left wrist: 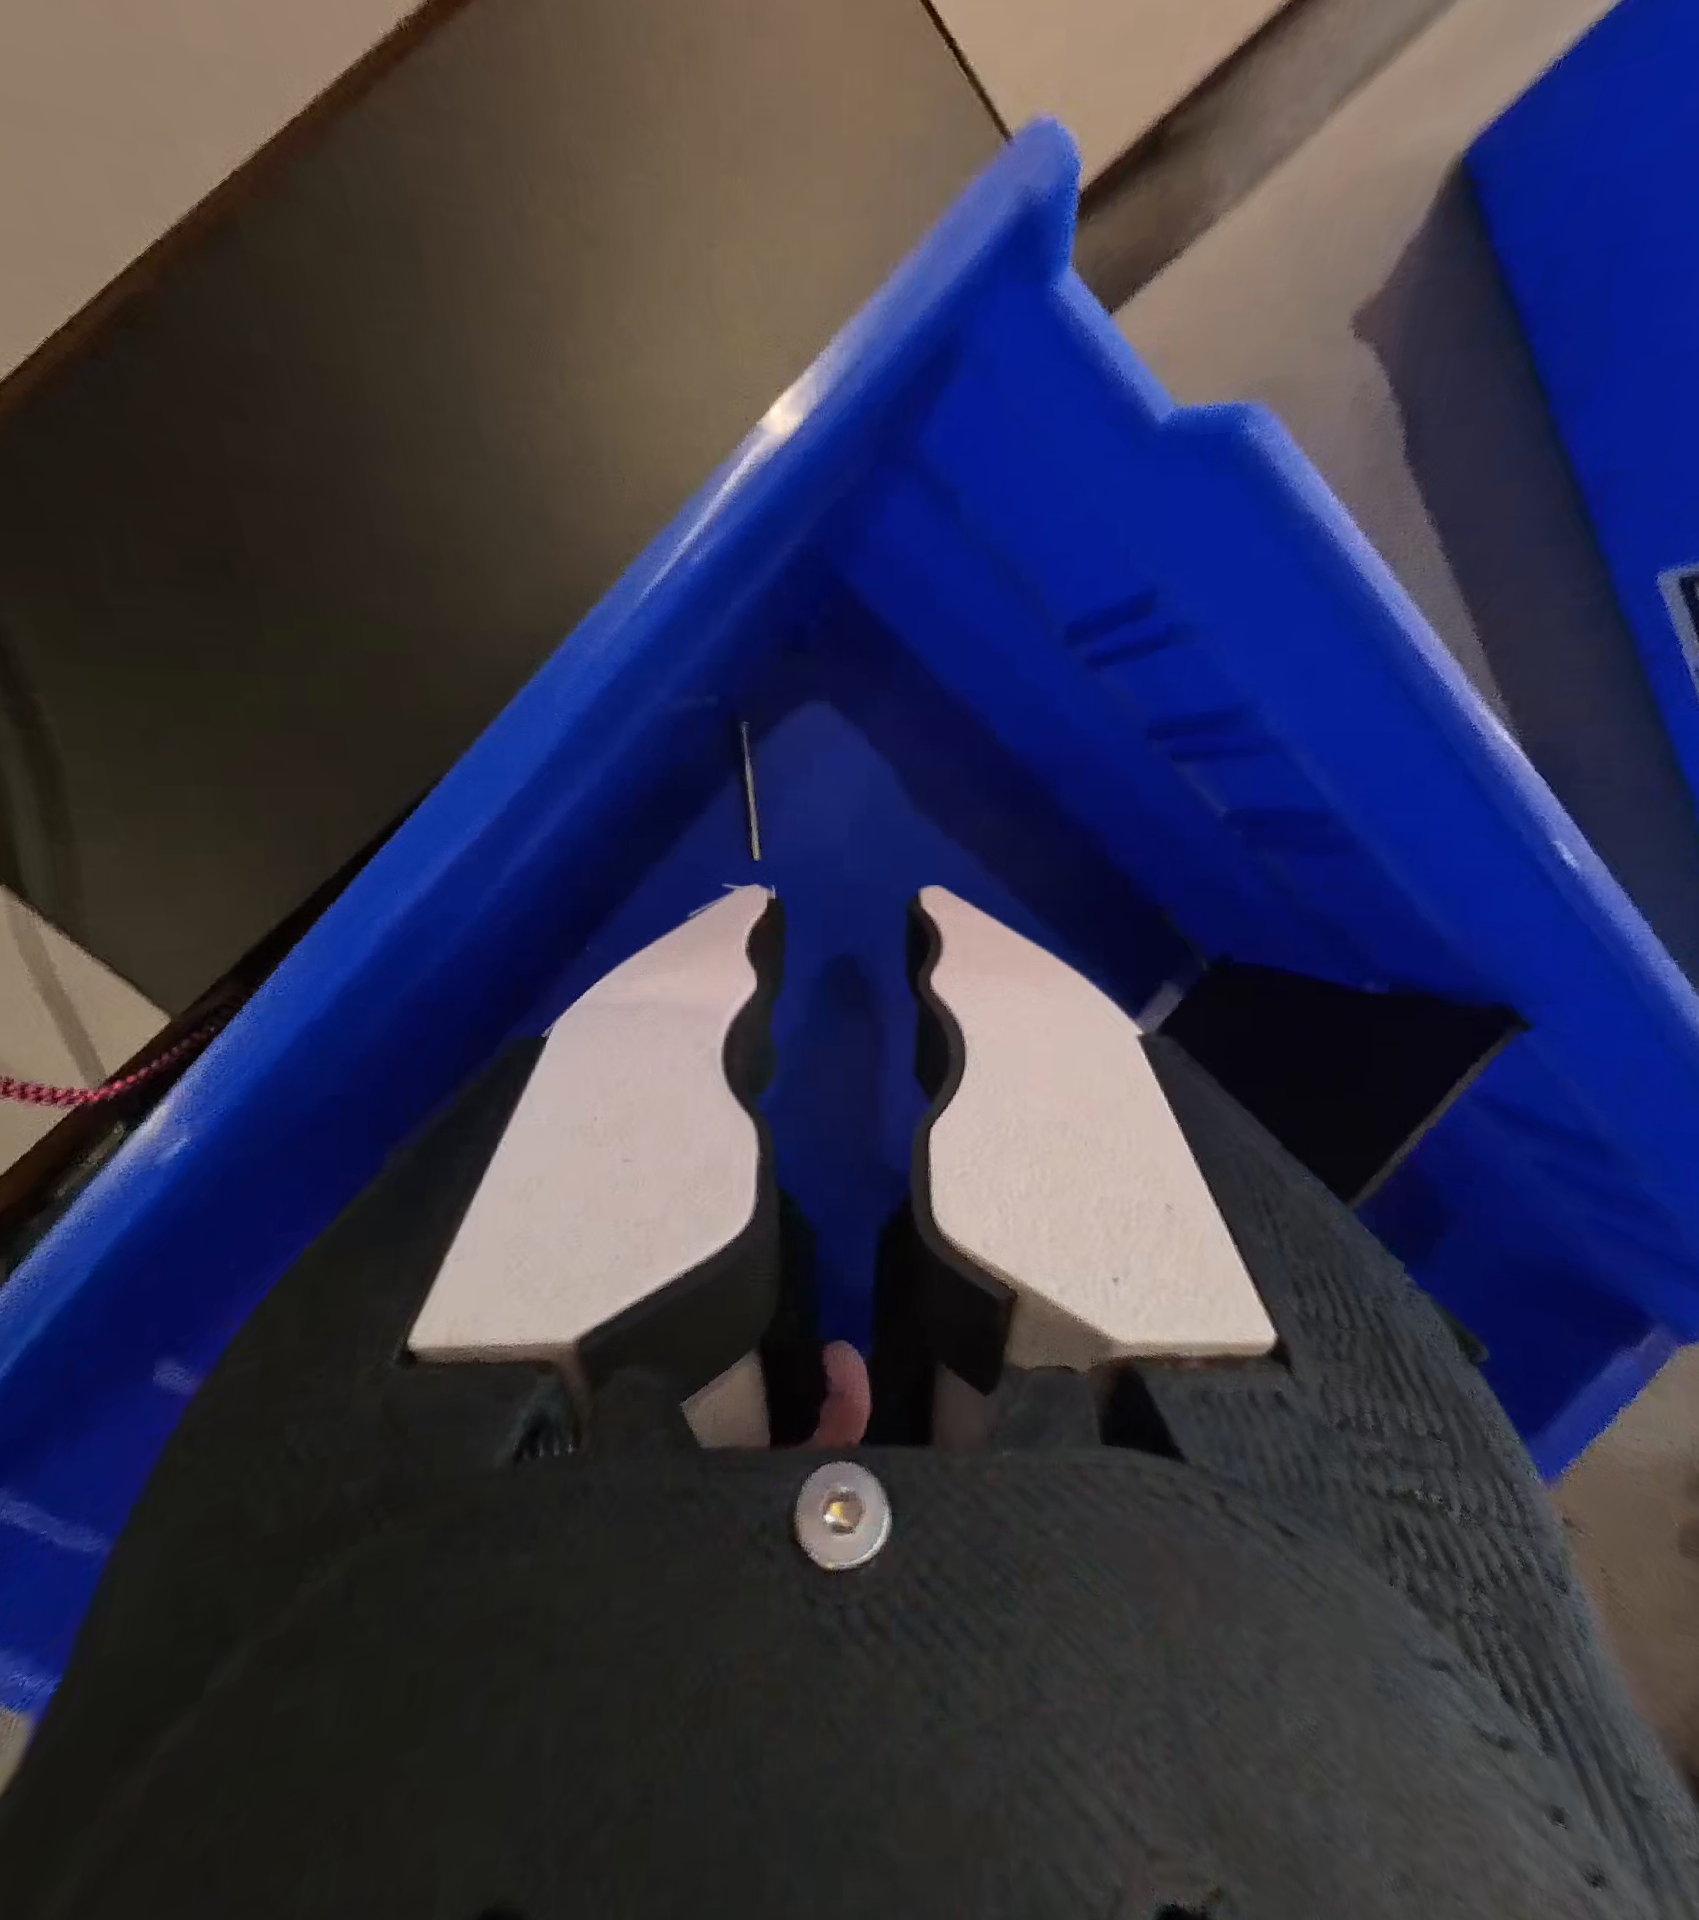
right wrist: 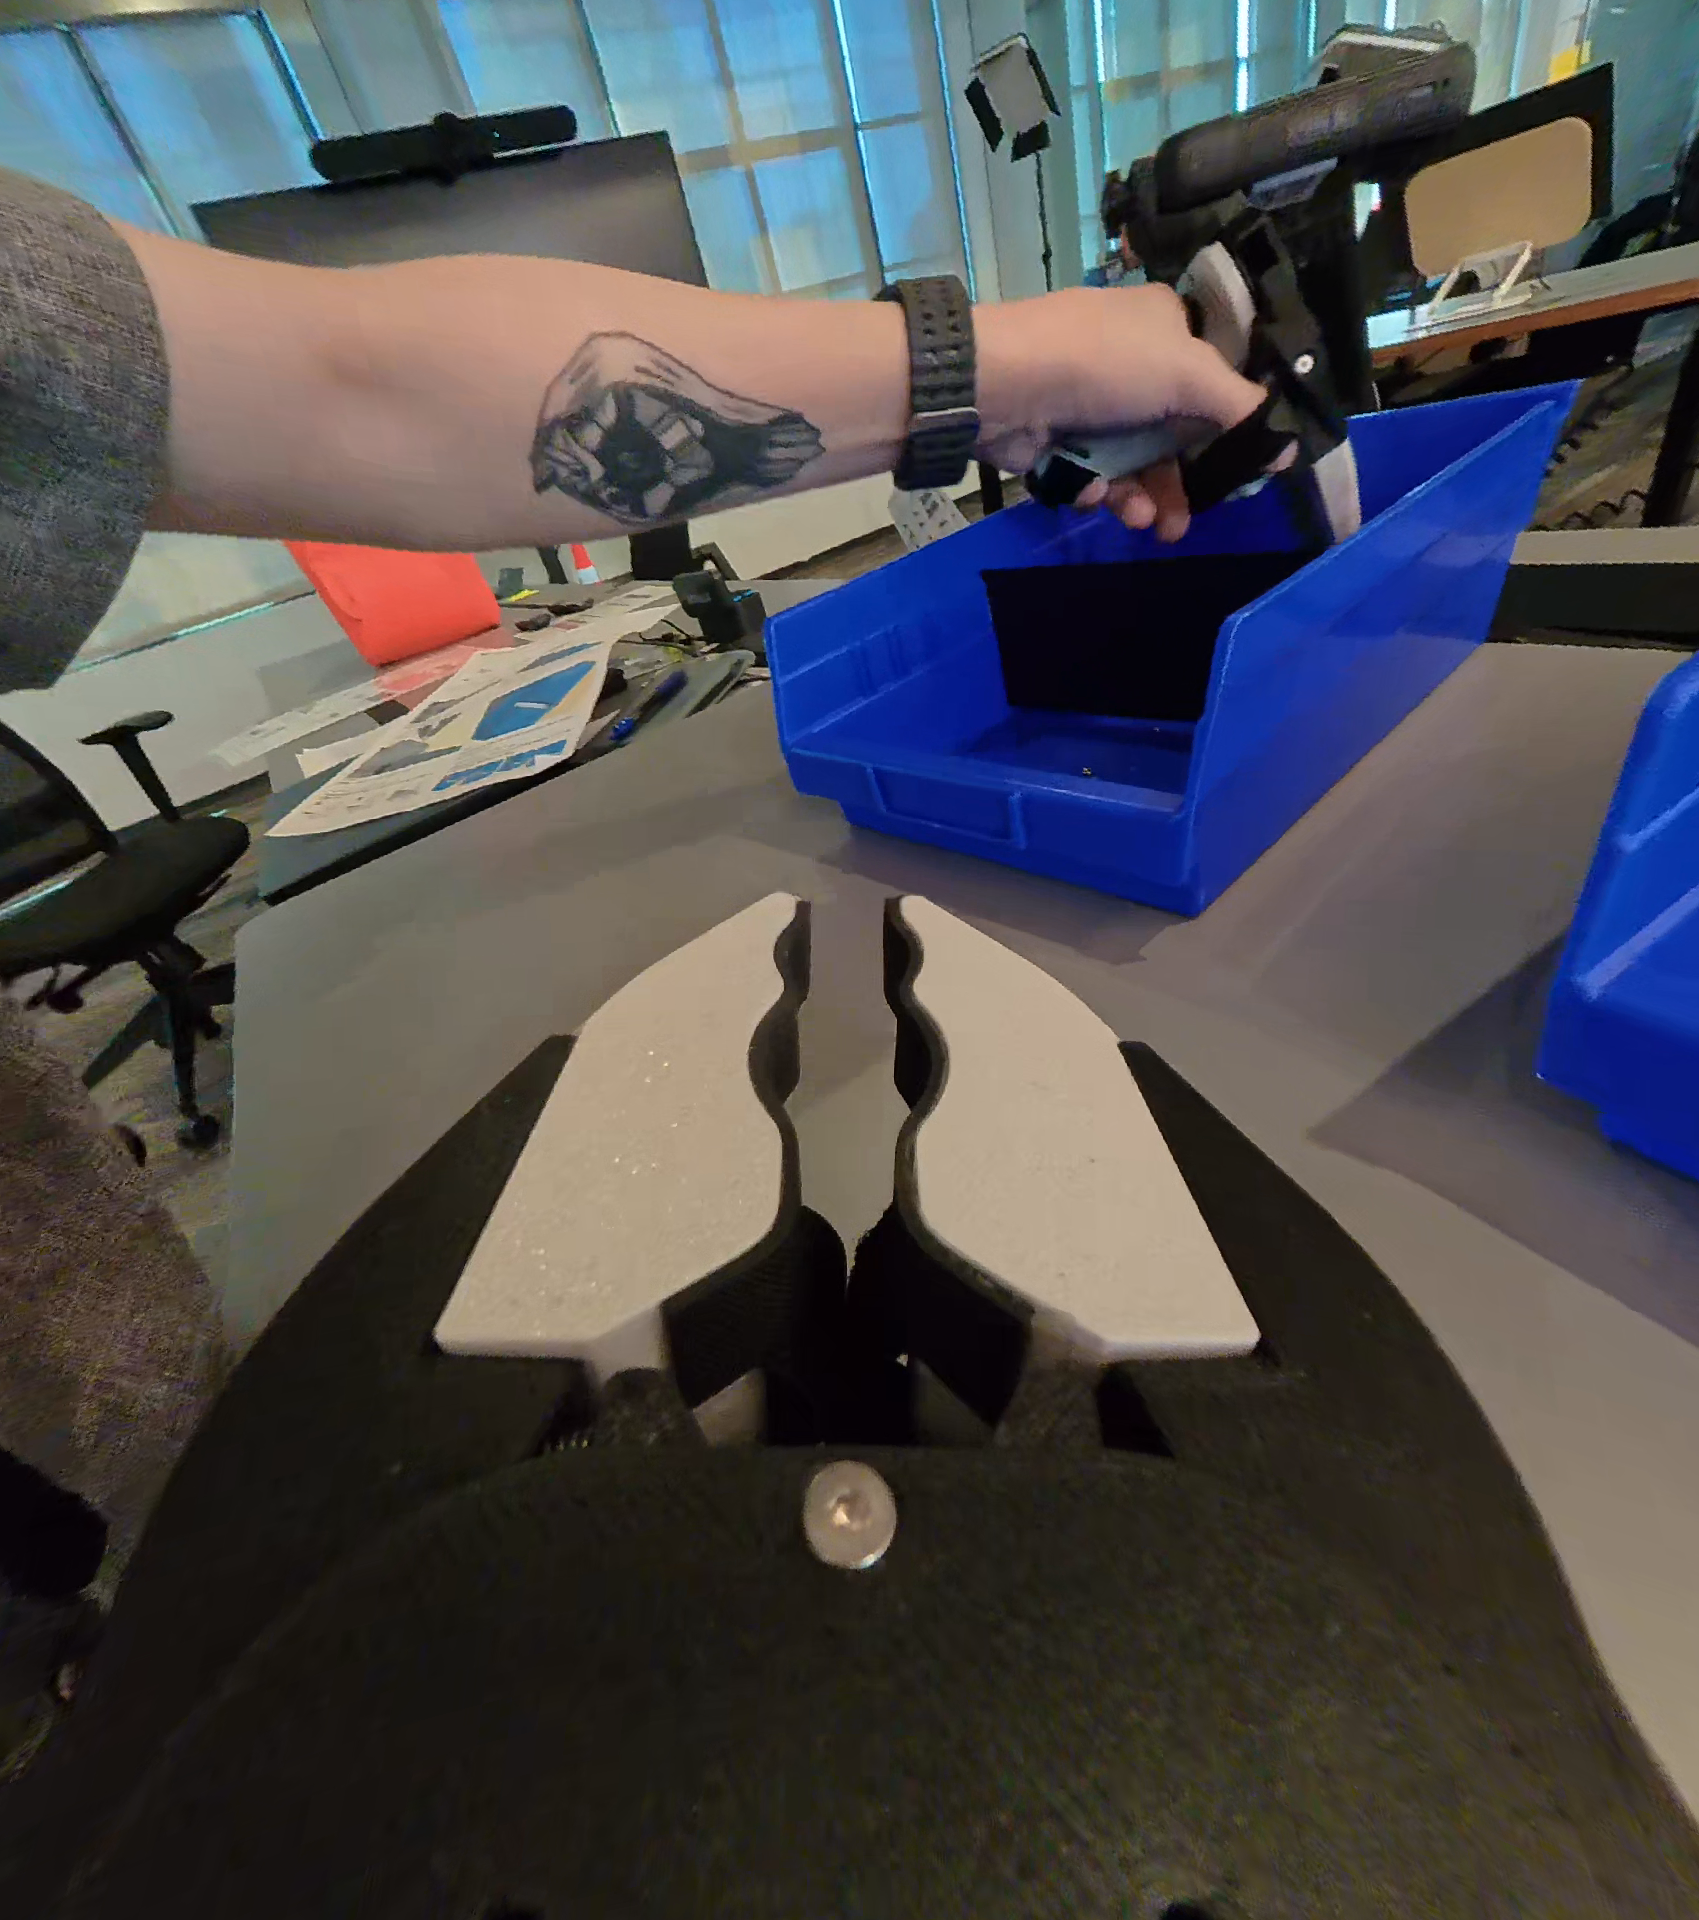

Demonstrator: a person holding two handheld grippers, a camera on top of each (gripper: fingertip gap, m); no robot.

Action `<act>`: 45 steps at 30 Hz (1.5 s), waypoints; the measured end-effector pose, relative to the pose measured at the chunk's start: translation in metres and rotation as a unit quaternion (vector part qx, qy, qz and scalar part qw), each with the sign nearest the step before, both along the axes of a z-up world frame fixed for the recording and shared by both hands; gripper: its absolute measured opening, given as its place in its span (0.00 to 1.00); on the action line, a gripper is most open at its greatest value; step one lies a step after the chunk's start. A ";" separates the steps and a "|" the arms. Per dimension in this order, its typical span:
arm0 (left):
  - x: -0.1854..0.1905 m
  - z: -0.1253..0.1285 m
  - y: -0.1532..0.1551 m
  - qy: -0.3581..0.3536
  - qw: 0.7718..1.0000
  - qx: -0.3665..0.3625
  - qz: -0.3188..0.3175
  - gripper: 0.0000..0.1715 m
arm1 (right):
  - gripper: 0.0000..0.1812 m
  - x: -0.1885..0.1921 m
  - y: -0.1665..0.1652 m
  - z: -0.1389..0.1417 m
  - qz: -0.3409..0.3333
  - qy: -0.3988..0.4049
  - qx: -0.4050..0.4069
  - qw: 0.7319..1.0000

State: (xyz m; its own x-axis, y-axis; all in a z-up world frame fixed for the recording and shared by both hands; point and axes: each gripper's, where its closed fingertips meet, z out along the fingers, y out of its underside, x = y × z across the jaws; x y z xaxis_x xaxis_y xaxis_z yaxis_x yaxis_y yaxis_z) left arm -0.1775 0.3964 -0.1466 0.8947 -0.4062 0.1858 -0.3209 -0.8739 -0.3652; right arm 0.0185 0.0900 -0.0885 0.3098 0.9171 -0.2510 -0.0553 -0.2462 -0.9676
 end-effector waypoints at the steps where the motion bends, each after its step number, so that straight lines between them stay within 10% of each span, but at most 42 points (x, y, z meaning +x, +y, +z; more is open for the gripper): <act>1: -0.002 -0.001 0.000 0.005 1.000 0.004 0.013 0.13 | 0.07 0.001 -0.001 0.001 0.003 0.003 0.001 1.000; 17: -0.002 -0.024 0.012 0.009 0.984 -0.016 0.178 0.15 | 0.06 0.015 -0.019 0.007 0.035 0.029 -0.001 0.999; 45: 0.001 -0.044 0.028 0.056 0.978 -0.045 0.194 0.10 | 0.05 0.027 -0.020 0.009 0.036 0.043 -0.009 0.998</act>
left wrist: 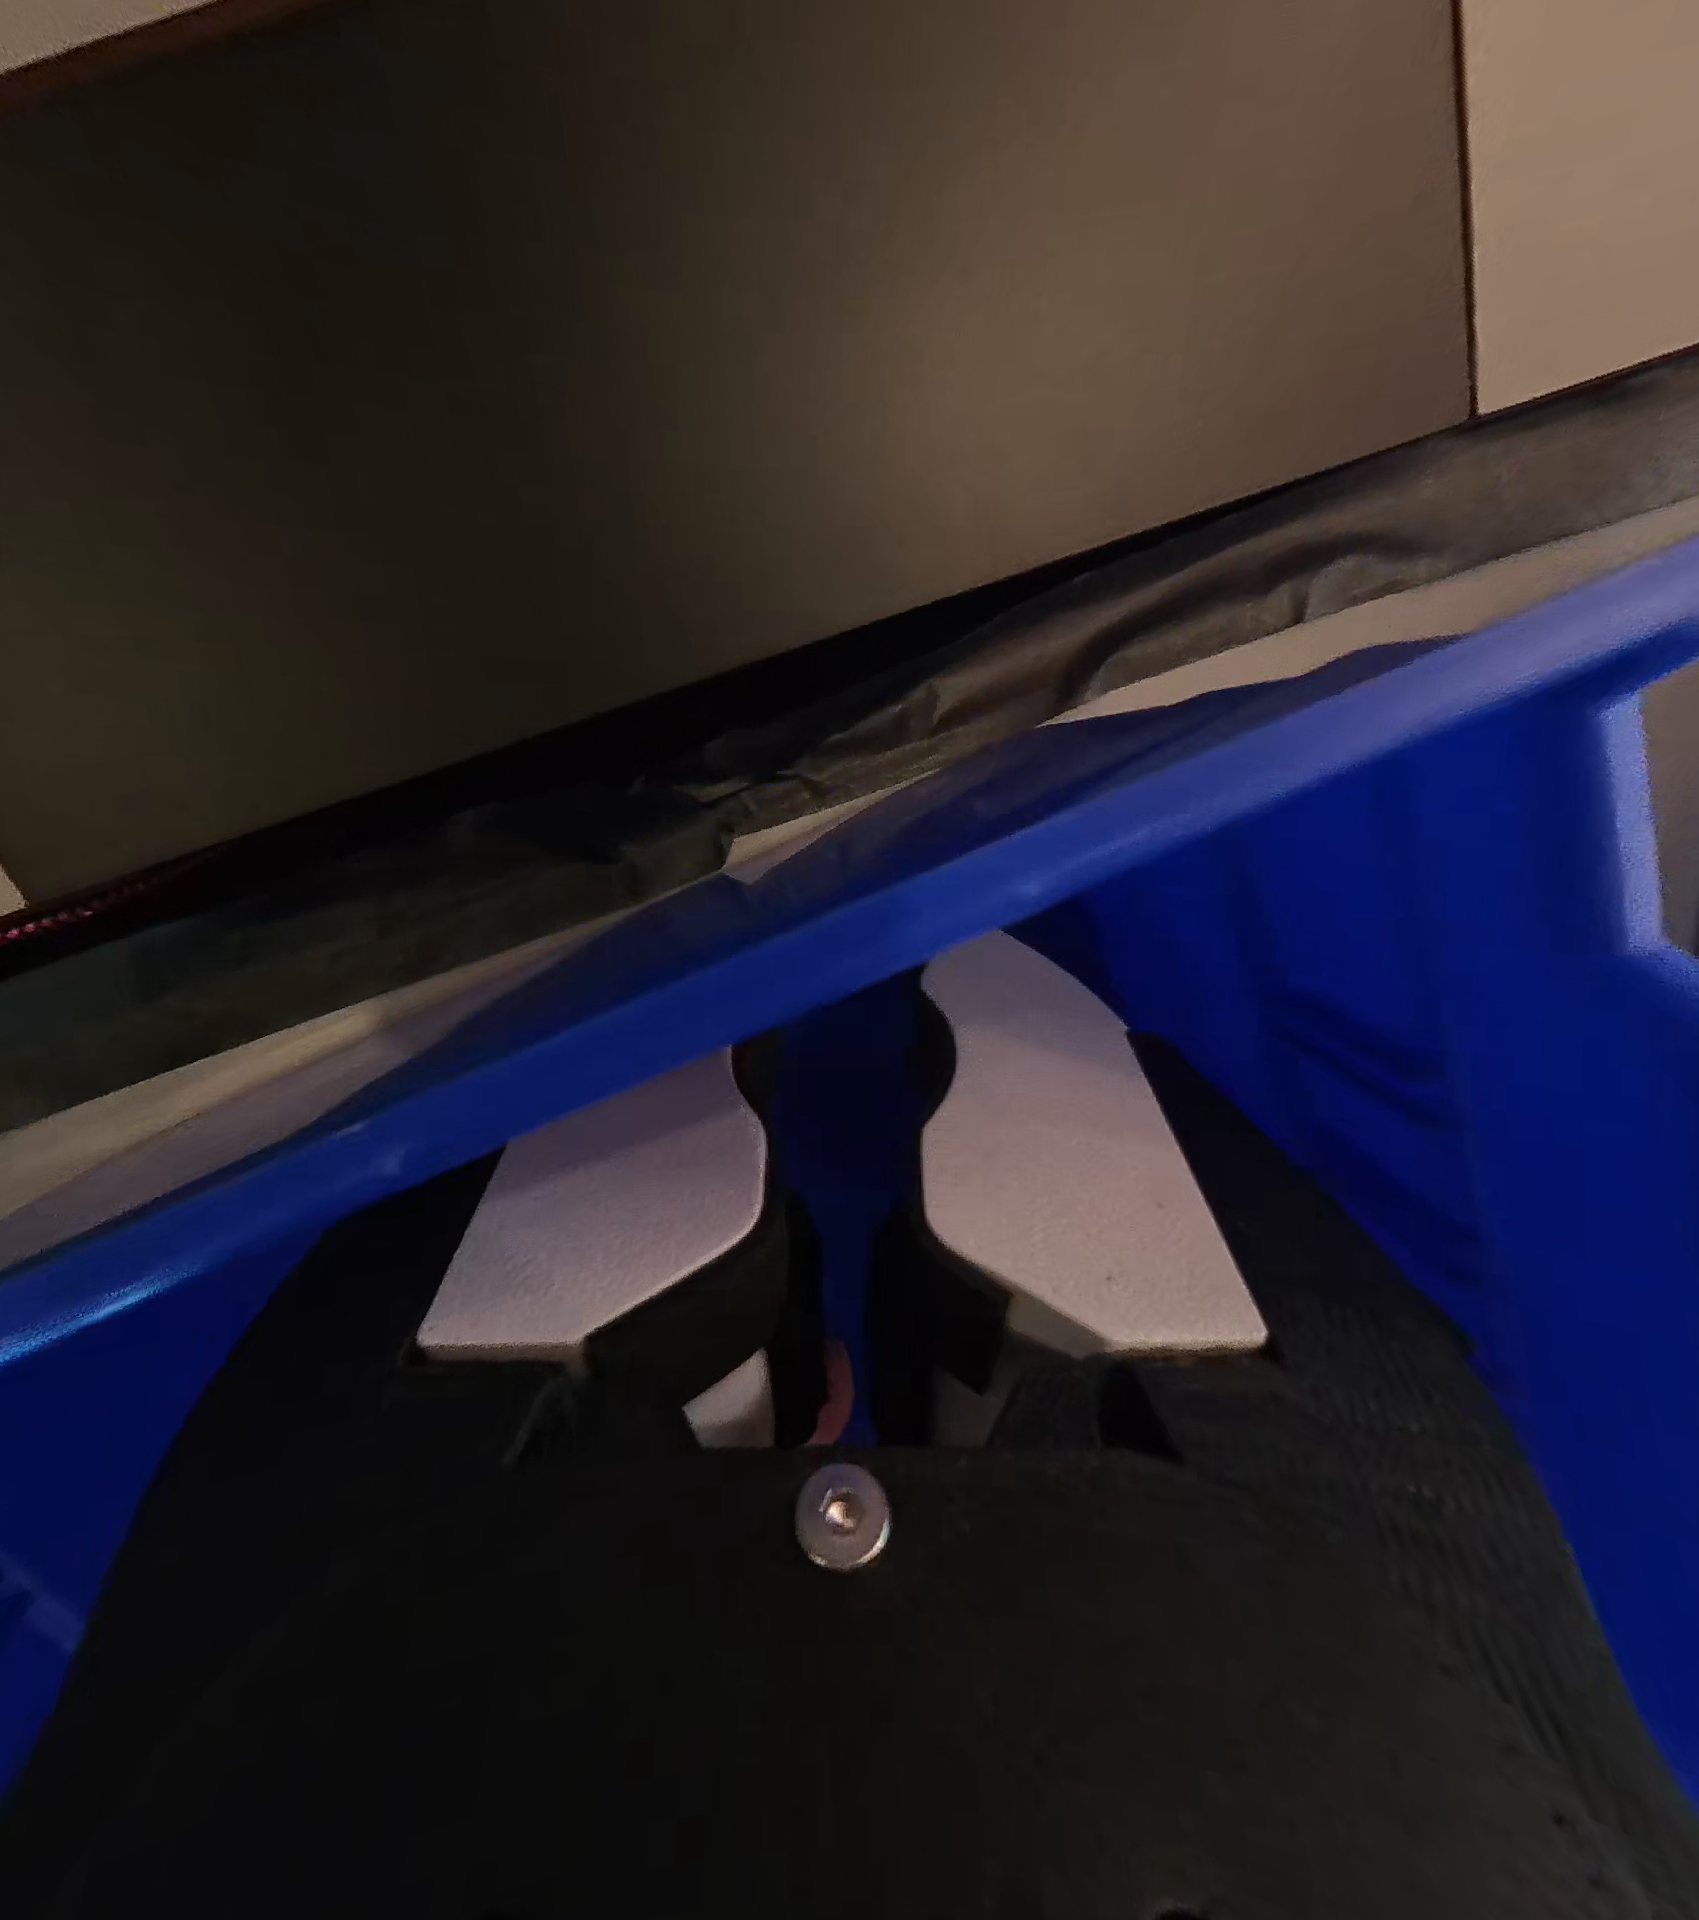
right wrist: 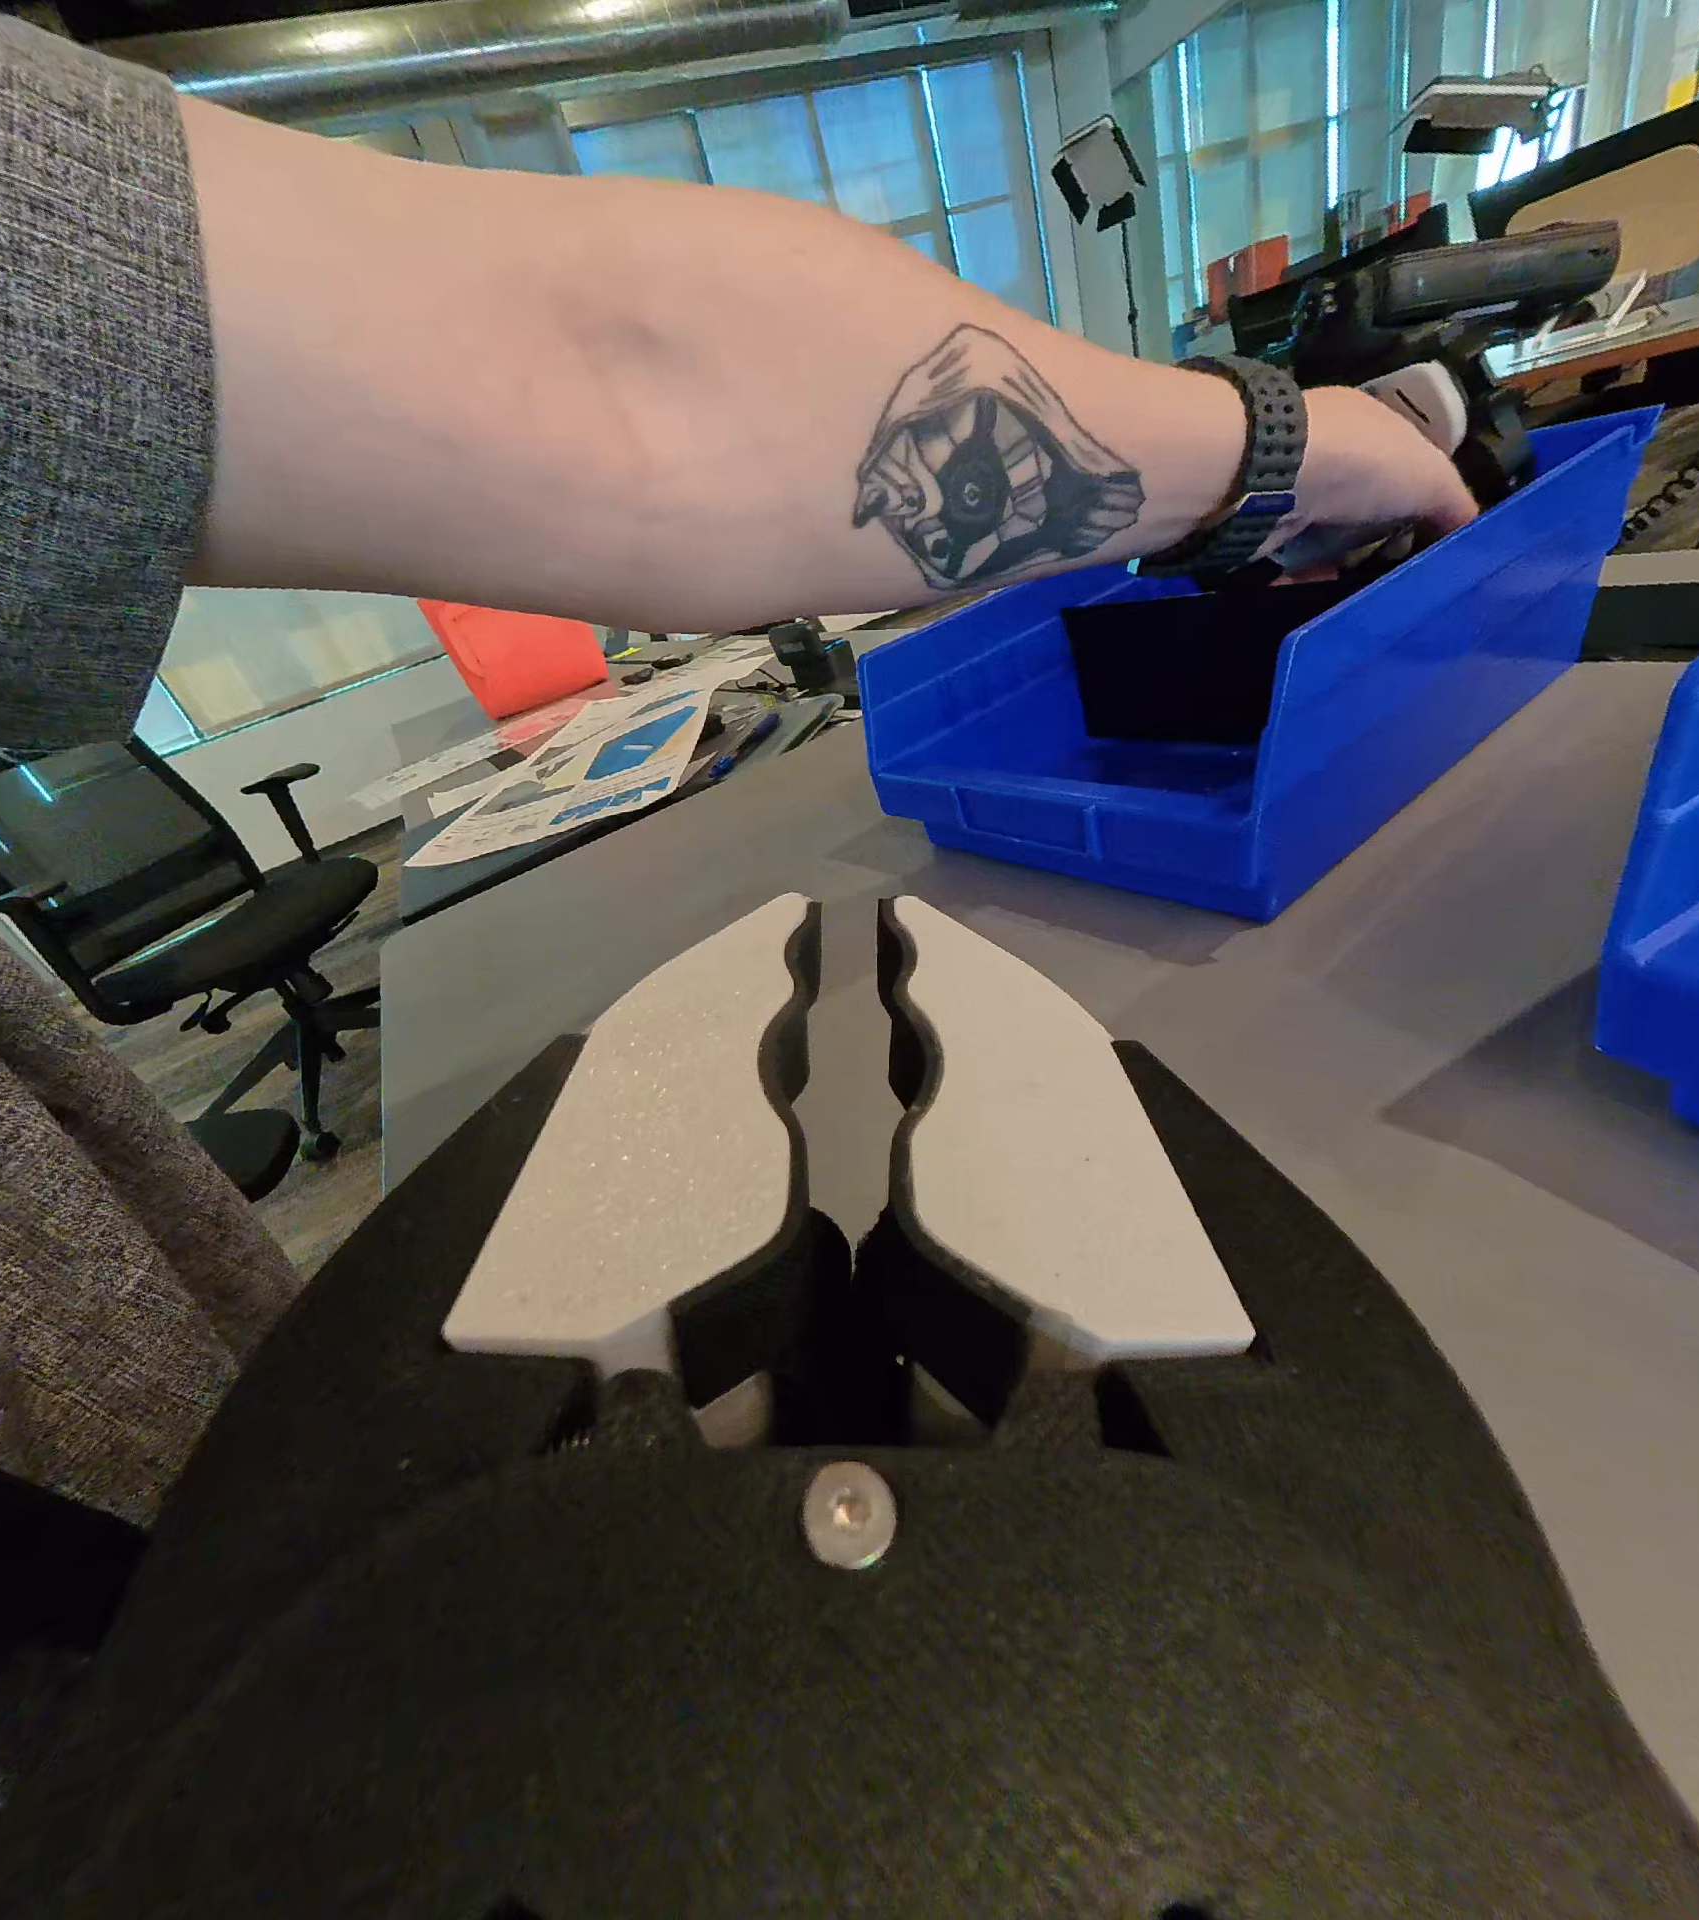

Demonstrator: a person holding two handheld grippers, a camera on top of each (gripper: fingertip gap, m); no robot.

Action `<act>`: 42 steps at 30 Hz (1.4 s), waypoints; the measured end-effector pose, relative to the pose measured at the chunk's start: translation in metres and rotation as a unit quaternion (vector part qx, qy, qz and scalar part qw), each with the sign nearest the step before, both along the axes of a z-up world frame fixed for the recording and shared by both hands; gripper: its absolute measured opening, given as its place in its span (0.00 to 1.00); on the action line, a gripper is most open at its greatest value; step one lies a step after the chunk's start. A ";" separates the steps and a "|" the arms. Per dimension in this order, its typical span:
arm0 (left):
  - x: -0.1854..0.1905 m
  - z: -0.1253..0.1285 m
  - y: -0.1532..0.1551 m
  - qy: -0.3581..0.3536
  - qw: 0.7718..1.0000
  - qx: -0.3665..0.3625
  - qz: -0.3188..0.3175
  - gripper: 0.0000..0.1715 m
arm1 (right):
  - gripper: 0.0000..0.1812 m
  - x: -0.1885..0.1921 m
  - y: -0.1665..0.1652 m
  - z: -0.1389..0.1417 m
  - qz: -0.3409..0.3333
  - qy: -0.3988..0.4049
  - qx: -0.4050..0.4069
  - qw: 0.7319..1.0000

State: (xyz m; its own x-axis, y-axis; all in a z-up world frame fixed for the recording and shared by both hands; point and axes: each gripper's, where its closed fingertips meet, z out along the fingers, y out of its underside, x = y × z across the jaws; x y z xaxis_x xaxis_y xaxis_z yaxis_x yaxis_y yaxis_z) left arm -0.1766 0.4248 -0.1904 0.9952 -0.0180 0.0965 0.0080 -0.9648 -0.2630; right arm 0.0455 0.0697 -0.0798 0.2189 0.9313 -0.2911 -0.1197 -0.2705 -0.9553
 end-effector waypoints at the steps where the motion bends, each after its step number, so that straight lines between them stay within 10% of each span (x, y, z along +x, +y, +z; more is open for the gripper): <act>1: -0.001 0.000 0.000 0.001 1.000 0.003 0.000 0.09 | 0.05 0.000 0.000 0.000 0.000 0.001 -0.001 1.000; 42: -0.005 0.001 -0.007 -0.020 0.996 0.044 -0.081 0.02 | 0.05 0.001 0.001 -0.001 -0.006 -0.005 0.001 1.000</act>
